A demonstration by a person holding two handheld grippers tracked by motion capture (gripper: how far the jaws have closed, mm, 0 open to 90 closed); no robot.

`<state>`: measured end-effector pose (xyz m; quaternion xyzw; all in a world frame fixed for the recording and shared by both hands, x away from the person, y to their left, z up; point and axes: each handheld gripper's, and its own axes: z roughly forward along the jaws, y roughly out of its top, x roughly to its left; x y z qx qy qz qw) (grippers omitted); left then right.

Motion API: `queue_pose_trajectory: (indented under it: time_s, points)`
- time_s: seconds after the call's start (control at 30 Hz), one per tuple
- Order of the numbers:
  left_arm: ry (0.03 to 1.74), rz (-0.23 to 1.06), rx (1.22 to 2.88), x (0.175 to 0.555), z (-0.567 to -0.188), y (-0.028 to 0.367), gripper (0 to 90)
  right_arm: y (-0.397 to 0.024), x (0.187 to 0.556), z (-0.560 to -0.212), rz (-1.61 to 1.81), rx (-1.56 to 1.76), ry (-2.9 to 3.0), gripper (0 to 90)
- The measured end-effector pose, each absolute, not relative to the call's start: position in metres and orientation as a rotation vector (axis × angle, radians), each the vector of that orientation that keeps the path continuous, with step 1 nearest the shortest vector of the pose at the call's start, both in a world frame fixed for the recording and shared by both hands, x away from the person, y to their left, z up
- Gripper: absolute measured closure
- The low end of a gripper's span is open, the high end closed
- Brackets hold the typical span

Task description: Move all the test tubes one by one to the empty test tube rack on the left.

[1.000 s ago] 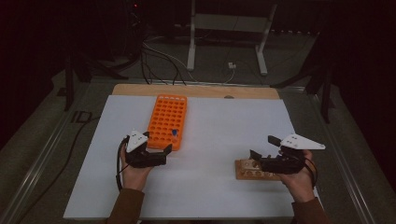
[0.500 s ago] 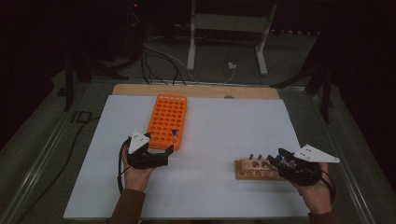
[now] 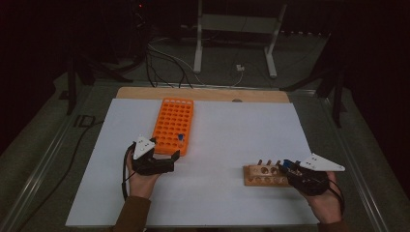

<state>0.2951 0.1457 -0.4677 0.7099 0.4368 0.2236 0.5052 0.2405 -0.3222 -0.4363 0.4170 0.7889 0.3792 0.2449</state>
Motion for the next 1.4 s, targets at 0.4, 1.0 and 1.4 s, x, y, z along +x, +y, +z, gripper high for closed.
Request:
queue_pose_trajectory:
  time_s: [0.4, 1.0, 1.4]
  points:
    - [1.050, 0.537, 1.723, 0.295, -0.469, 0.145, 1.1, -0.325, 0.240, -0.447, 1.049, 1.165, 2.159, 76.5]
    - [1.043, 0.532, 1.737, 0.295, -0.469, 0.142, 1.1, -0.335, 0.247, -0.409, 1.178, 1.171, 2.161, 76.7]
    - [1.023, 0.532, 1.741, 0.294, -0.467, 0.137, 1.4, -0.330, 0.259, -0.376, 1.285, 1.114, 2.143, 76.8]
